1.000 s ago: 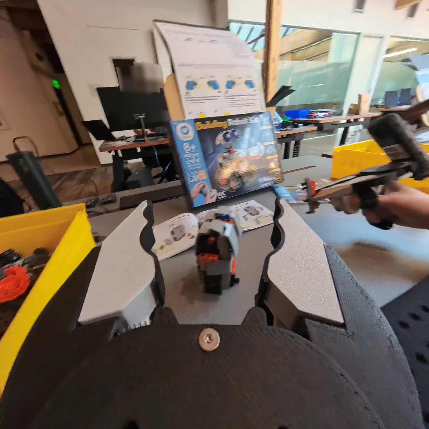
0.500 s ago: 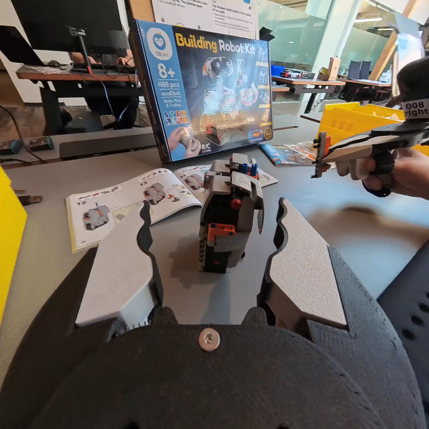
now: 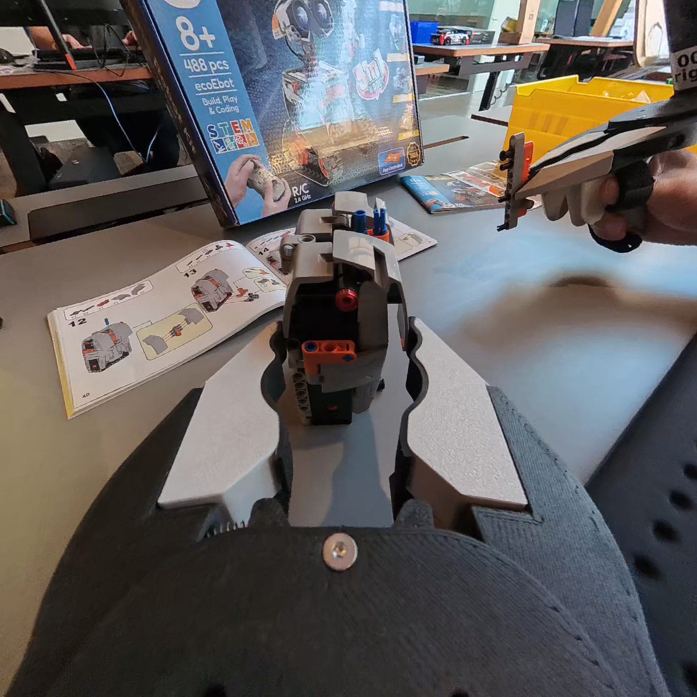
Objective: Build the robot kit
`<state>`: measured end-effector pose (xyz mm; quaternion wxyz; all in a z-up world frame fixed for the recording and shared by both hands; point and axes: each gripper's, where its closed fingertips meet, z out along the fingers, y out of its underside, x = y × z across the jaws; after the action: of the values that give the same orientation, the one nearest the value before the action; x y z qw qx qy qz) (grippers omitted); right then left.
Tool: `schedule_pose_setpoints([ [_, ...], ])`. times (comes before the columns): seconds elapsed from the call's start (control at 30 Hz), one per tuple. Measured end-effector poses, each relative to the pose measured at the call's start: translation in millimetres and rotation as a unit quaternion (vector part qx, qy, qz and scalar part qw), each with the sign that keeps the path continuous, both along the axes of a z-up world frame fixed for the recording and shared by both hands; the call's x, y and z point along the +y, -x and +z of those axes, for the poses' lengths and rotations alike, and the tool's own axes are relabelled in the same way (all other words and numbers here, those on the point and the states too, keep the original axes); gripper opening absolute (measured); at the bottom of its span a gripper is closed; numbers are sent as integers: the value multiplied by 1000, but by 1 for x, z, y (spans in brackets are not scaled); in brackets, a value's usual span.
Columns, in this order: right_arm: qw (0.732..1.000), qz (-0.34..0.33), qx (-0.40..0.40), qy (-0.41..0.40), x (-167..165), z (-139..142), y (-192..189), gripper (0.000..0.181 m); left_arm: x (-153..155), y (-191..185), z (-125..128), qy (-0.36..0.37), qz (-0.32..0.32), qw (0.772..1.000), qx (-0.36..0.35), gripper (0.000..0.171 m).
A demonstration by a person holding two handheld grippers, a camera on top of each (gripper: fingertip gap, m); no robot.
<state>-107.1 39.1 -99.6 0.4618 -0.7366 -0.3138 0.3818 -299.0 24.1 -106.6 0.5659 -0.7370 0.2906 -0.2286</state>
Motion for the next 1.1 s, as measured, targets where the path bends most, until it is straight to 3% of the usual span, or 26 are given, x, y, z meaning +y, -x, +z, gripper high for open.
schedule_pose_setpoints([
  [1.1, 1000, 6, -16, 1, -2, -7, 5, 7, -2, -4, 4, 10, -2, 1000, -19, 64],
])
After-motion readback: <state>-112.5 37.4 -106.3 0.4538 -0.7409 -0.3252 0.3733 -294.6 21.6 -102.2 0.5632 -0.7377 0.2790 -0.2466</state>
